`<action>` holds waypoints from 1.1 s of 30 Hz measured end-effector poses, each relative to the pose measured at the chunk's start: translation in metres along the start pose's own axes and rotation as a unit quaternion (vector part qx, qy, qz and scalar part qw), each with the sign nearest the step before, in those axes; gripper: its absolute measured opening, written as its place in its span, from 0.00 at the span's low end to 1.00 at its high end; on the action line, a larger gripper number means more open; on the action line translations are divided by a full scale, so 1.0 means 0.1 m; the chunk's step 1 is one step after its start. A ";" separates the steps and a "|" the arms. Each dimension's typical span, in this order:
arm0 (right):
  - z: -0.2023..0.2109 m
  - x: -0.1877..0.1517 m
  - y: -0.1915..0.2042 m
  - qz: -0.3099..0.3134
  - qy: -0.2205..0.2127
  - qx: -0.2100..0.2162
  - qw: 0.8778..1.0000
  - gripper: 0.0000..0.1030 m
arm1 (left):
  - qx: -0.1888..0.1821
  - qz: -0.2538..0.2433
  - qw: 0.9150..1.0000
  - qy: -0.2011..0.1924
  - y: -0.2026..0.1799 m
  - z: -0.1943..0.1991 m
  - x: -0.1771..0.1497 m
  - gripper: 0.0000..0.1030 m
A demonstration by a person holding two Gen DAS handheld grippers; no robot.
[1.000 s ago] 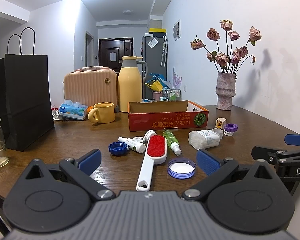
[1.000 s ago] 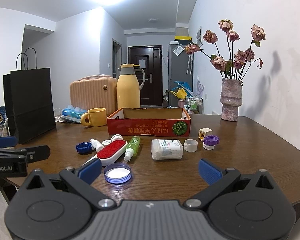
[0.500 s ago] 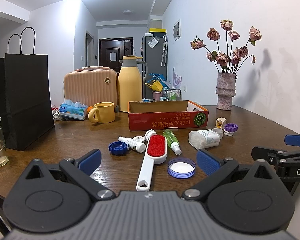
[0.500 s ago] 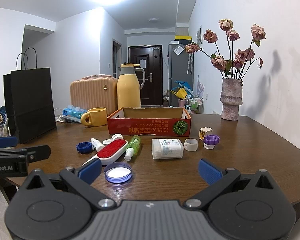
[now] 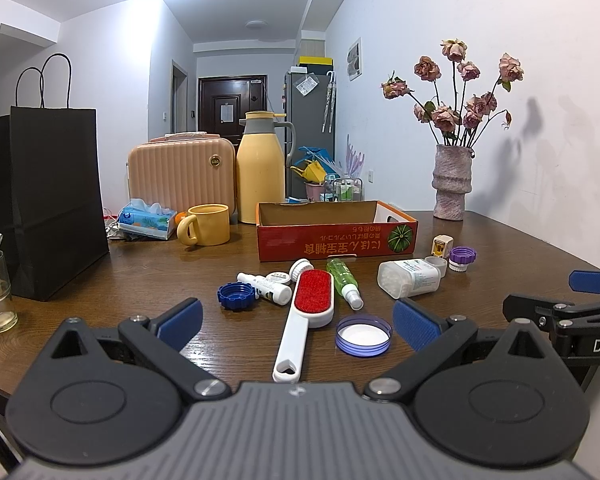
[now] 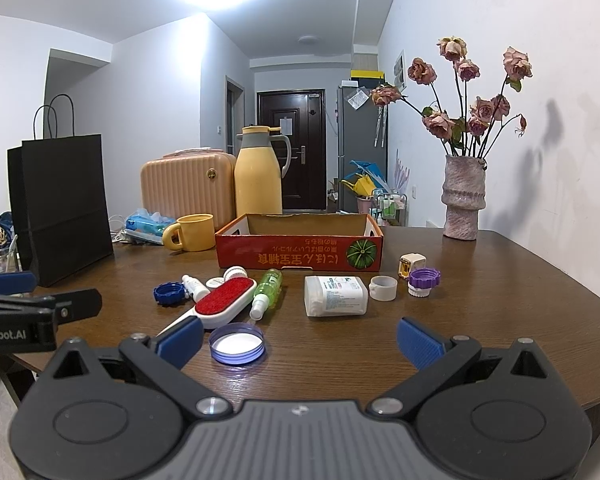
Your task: Organize rigid objects
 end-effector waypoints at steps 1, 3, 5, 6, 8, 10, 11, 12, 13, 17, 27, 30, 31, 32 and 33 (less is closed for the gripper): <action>0.00 0.00 0.00 0.000 0.000 0.000 1.000 1.00 | 0.000 0.000 1.000 0.000 0.00 0.00 0.00 1.00; 0.00 0.00 0.00 0.000 0.000 0.000 1.000 1.00 | 0.000 0.000 1.000 0.000 0.00 0.00 0.00 1.00; 0.00 0.00 0.00 0.000 0.000 0.000 1.000 1.00 | 0.000 0.000 1.000 0.000 0.00 0.00 0.00 1.00; 0.00 0.00 0.00 0.000 0.000 0.000 1.000 1.00 | 0.000 0.000 1.000 0.000 0.00 0.00 0.00 1.00; 0.00 0.00 0.00 0.000 0.000 0.000 1.000 1.00 | 0.000 0.000 1.000 0.000 0.00 0.00 0.00 1.00; 0.00 0.00 -0.01 0.000 0.000 0.000 1.000 1.00 | 0.000 0.000 1.000 0.000 0.00 0.00 0.00 1.00; 0.00 0.00 -0.01 0.000 0.001 0.000 1.000 1.00 | 0.000 0.000 1.000 0.000 0.00 0.00 0.00 1.00; 0.00 0.00 -0.01 -0.001 0.001 0.000 1.000 1.00 | 0.000 0.001 1.000 0.000 0.00 0.00 0.00 1.00; 0.00 0.00 -0.01 -0.001 0.001 0.000 1.000 1.00 | 0.000 0.000 1.000 0.000 0.00 0.00 0.00 1.00; -0.01 0.02 -0.03 -0.001 0.001 0.000 1.000 1.00 | -0.003 0.002 1.000 -0.002 -0.01 0.01 0.00 1.00; -0.04 -0.11 0.04 0.002 0.011 -0.001 1.000 1.00 | 0.001 0.003 1.000 0.004 -0.06 -0.06 -0.08 1.00; -0.06 -0.12 0.04 0.005 0.019 0.003 1.000 1.00 | 0.001 0.007 1.000 0.007 -0.05 -0.10 -0.09 1.00; -0.07 -0.14 0.05 0.008 0.020 0.004 1.000 1.00 | 0.000 0.008 1.000 0.007 -0.03 -0.13 -0.09 1.00; -0.09 -0.13 0.04 0.009 0.021 0.004 1.000 1.00 | 0.001 0.008 1.000 0.008 -0.01 -0.13 -0.09 1.00; -0.10 -0.12 0.04 0.010 0.022 0.005 1.000 1.00 | 0.001 0.007 1.000 0.009 -0.01 -0.16 -0.10 1.00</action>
Point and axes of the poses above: each gripper's, at about its wrist camera, not at the fingertips, and z roughly against the way its jaws point, y to its left, x to its top, the point moved 9 cm from there along -z, roughly the way its jaws point, and after that the axes turned 10 degrees about -z, right-handed, at the moved point
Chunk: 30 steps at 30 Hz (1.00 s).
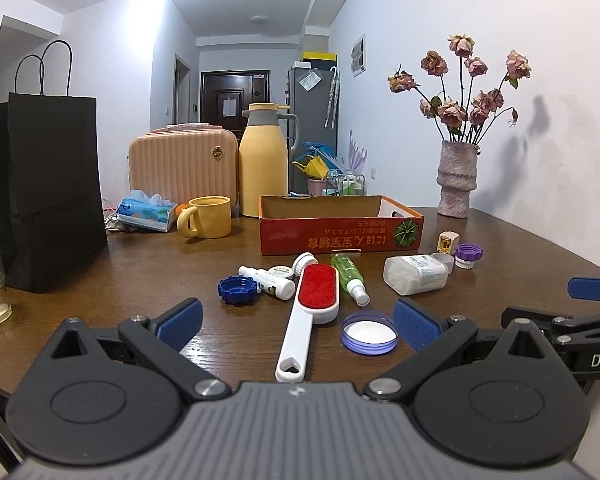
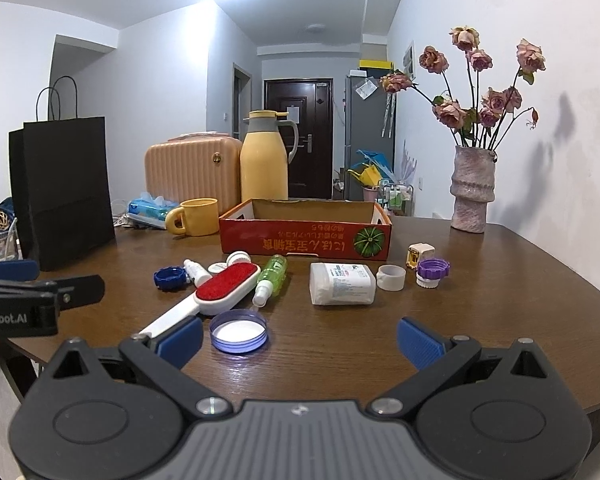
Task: Organize rigid objects
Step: 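Move the left tool to the red lint brush while the right tool approaches the white bottle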
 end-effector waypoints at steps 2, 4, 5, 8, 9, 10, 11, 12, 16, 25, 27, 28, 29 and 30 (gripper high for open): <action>-0.03 0.01 -0.01 0.002 0.000 -0.001 1.000 1.00 | -0.003 0.000 1.000 0.005 0.00 -0.06 -0.02 1.00; -0.06 0.02 -0.02 0.003 0.001 -0.001 1.000 1.00 | -0.003 0.000 1.000 0.011 0.01 -0.12 -0.03 1.00; -0.08 0.02 -0.03 0.003 0.002 0.000 1.000 1.00 | -0.003 0.000 1.000 0.014 0.02 -0.15 -0.04 1.00; -0.15 0.02 -0.03 0.004 0.006 0.001 1.000 1.00 | -0.004 0.000 1.000 0.019 0.03 -0.23 -0.05 1.00; -0.17 0.02 -0.03 0.004 0.007 0.001 1.000 1.00 | -0.004 0.000 1.000 0.021 0.03 -0.25 -0.06 1.00; -0.19 0.02 -0.04 0.004 0.009 0.000 1.000 1.00 | -0.003 -0.001 1.000 0.022 0.04 -0.27 -0.06 1.00; -0.22 0.02 -0.04 0.005 0.010 0.000 1.000 1.00 | -0.003 -0.001 1.000 0.024 0.04 -0.30 -0.07 1.00; -0.25 0.03 -0.03 0.006 0.011 0.000 1.000 1.00 | -0.003 -0.001 1.000 0.026 0.05 -0.33 -0.07 1.00; -0.35 0.03 -0.01 0.008 0.017 0.005 1.000 1.00 | -0.003 0.002 0.999 0.036 0.07 -0.45 -0.10 1.00; -0.62 0.04 0.02 0.009 0.032 0.009 0.999 1.00 | -0.006 0.007 0.998 0.056 0.11 -0.73 -0.14 1.00; -0.69 0.04 0.00 0.008 0.035 0.009 0.999 1.00 | -0.006 0.006 0.998 0.060 0.12 -0.80 -0.14 1.00; -0.72 0.05 0.00 0.007 0.037 0.009 0.999 1.00 | -0.007 0.006 0.998 0.062 0.12 -0.83 -0.14 1.00; -0.76 0.05 0.00 0.007 0.040 0.009 0.999 1.00 | -0.007 0.006 0.998 0.064 0.13 -0.87 -0.14 1.00; -0.79 0.05 -0.01 0.007 0.042 0.008 0.999 1.00 | -0.008 0.006 0.998 0.066 0.13 -0.90 -0.14 1.00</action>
Point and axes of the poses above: each gripper's, at about its wrist camera, not at the fingertips, and z roughly against the way its jaws point, y to its left, x to its top, the point moved 9 cm from there along -z, roughly the way its jaws point, and after that the axes turned 10 degrees about -z, right-handed, at the moved point
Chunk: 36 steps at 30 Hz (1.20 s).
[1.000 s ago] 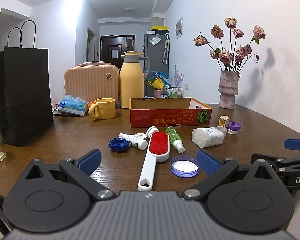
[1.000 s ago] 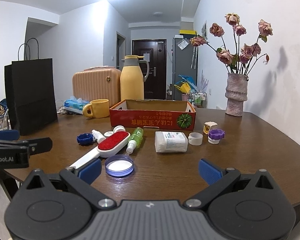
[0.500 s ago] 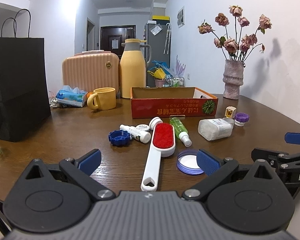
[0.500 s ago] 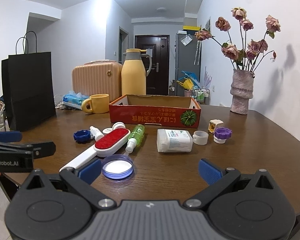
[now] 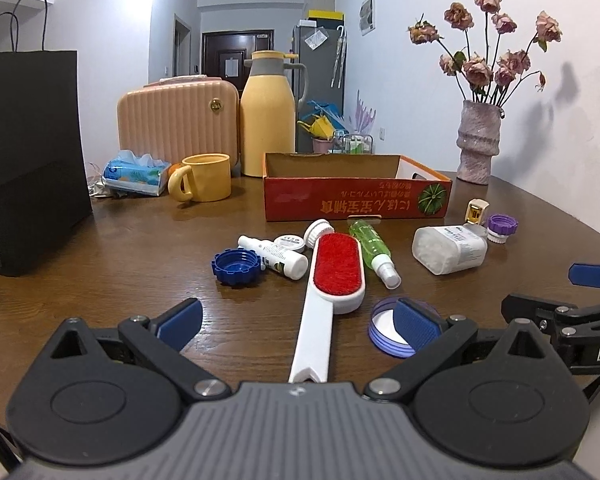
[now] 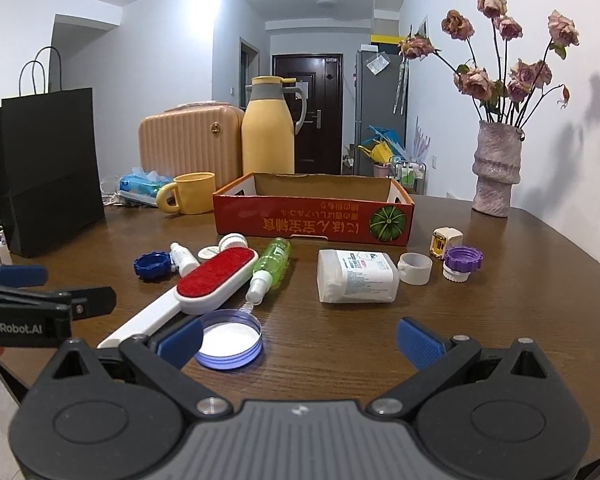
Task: Organize rigid objects
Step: 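Move the left tool to the red lint brush while the right tool approaches the white bottle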
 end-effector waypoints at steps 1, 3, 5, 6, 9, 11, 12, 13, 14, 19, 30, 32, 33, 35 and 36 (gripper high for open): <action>-0.04 0.00 -0.01 -0.001 0.002 0.000 1.000 1.00 | 0.000 0.000 1.000 0.002 0.00 -0.04 0.01 1.00; -0.09 0.01 -0.02 -0.002 0.004 -0.001 1.000 1.00 | -0.002 0.001 1.000 0.005 0.01 -0.09 0.02 1.00; -0.16 0.03 -0.03 -0.003 0.006 -0.002 1.000 1.00 | -0.003 0.001 1.000 0.008 0.01 -0.16 0.03 1.00; -0.19 0.03 -0.04 -0.003 0.007 -0.003 1.000 1.00 | -0.004 0.001 1.000 0.009 0.01 -0.19 0.04 1.00; -0.29 0.06 -0.07 -0.005 0.012 -0.006 1.000 1.00 | -0.008 0.000 1.000 0.015 0.00 -0.29 0.06 1.00; -0.35 0.07 -0.09 -0.004 0.015 -0.008 1.000 1.00 | -0.011 -0.001 1.000 0.020 -0.01 -0.36 0.08 1.00; -0.38 0.08 -0.10 -0.005 0.016 -0.009 1.000 1.00 | -0.012 -0.002 1.000 0.022 -0.01 -0.40 0.09 1.00; -0.41 0.09 -0.11 -0.005 0.017 -0.011 1.000 1.00 | -0.013 -0.003 1.000 0.025 -0.02 -0.43 0.09 1.00; -0.44 0.10 -0.13 -0.006 0.018 -0.012 1.000 1.00 | -0.014 -0.004 1.000 0.027 -0.03 -0.47 0.10 1.00; -0.61 0.15 -0.21 -0.010 0.026 -0.016 0.999 1.00 | -0.016 -0.010 0.999 0.035 -0.07 -0.62 0.16 1.00; -1.01 0.28 -0.41 -0.017 0.039 -0.023 0.999 1.00 | -0.021 -0.015 0.997 0.069 -0.13 -1.02 0.28 1.00; -1.10 0.30 -0.46 -0.019 0.043 -0.024 0.999 1.00 | -0.020 -0.014 0.997 0.077 -0.13 -1.07 0.28 1.00; -1.15 0.31 -0.48 -0.019 0.046 -0.024 0.998 0.99 | -0.020 -0.013 0.996 0.082 -0.13 -1.10 0.28 1.00; -1.26 0.32 -0.53 -0.019 0.054 -0.025 0.998 0.99 | -0.019 -0.013 0.996 0.088 -0.12 -1.15 0.28 1.00; -1.31 0.33 -0.55 -0.019 0.056 -0.025 0.998 0.98 | -0.017 -0.013 0.996 0.092 -0.12 -1.17 0.29 1.00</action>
Point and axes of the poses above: each gripper's, at about its wrist camera, not at the fingertips, and z roughly against the way its jaws point, y to its left, x to its top, the point moved 9 cm from there along -z, roughly the way its jaws point, and after that the axes turned 10 degrees about -z, right-handed, at the moved point
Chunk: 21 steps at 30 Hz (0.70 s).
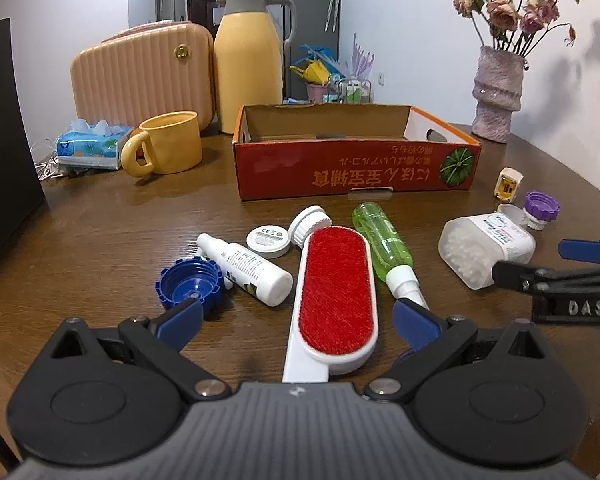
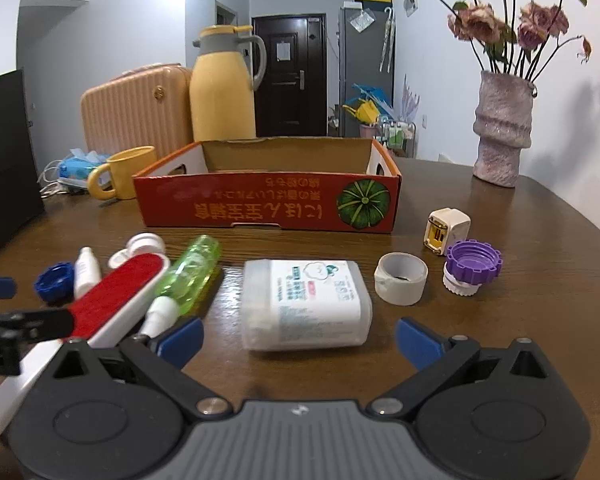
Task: Organize rigid objects
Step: 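Move the left tool to the red lint brush while the right tool approaches the white bottle, then close the left tool on the lint brush while the right tool grips the white bottle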
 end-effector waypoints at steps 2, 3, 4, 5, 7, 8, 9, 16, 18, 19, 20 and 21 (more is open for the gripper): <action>-0.12 0.04 -0.04 -0.004 0.006 -0.002 1.000 0.95 | 0.002 0.001 1.000 0.006 0.01 -0.04 0.01 1.00; -0.17 0.06 -0.07 -0.007 0.008 -0.005 1.000 0.92 | 0.004 0.001 1.000 0.010 0.01 -0.07 0.02 1.00; -0.24 0.08 -0.09 -0.011 0.010 -0.005 1.000 0.90 | 0.004 0.003 1.000 0.014 0.01 -0.09 0.02 1.00; -0.29 0.10 -0.11 -0.013 0.012 -0.002 1.000 0.88 | 0.005 0.004 1.000 0.018 0.02 -0.10 0.02 1.00; -0.39 0.12 -0.11 -0.014 0.018 0.003 1.000 0.86 | 0.005 0.007 1.000 0.025 0.02 -0.14 0.03 1.00; -0.45 0.13 -0.11 -0.013 0.021 0.008 1.000 0.81 | 0.005 0.009 1.000 0.028 0.02 -0.16 0.04 1.00; -0.48 0.13 -0.10 -0.012 0.023 0.011 1.000 0.80 | 0.006 0.008 0.999 0.031 0.02 -0.18 0.04 1.00; -0.56 0.09 -0.11 -0.023 0.026 0.034 0.999 0.79 | 0.003 0.003 0.999 0.049 -0.07 -0.30 0.08 1.00; -0.52 0.09 -0.11 -0.026 0.019 0.041 0.999 0.79 | -0.001 0.000 0.999 0.054 -0.11 -0.33 0.09 1.00; -0.51 0.09 -0.11 -0.026 0.015 0.043 0.999 0.79 | -0.002 -0.001 0.998 0.058 -0.12 -0.34 0.08 1.00; -0.48 0.08 -0.11 -0.025 0.011 0.044 0.999 0.79 | -0.004 -0.001 0.998 0.063 -0.14 -0.36 0.08 1.00; -0.46 0.08 -0.10 -0.025 0.006 0.046 0.999 0.79 | -0.005 -0.001 0.998 0.068 -0.15 -0.37 0.07 1.00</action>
Point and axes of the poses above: each gripper's, at about its wrist camera, not at the fingertips, and z roughly against the way its jaws point, y to its left, x to its top, the point moved 9 cm from there along -z, roughly the way its jaws point, and after that the axes turned 10 degrees about -z, right-handed, at the moved point
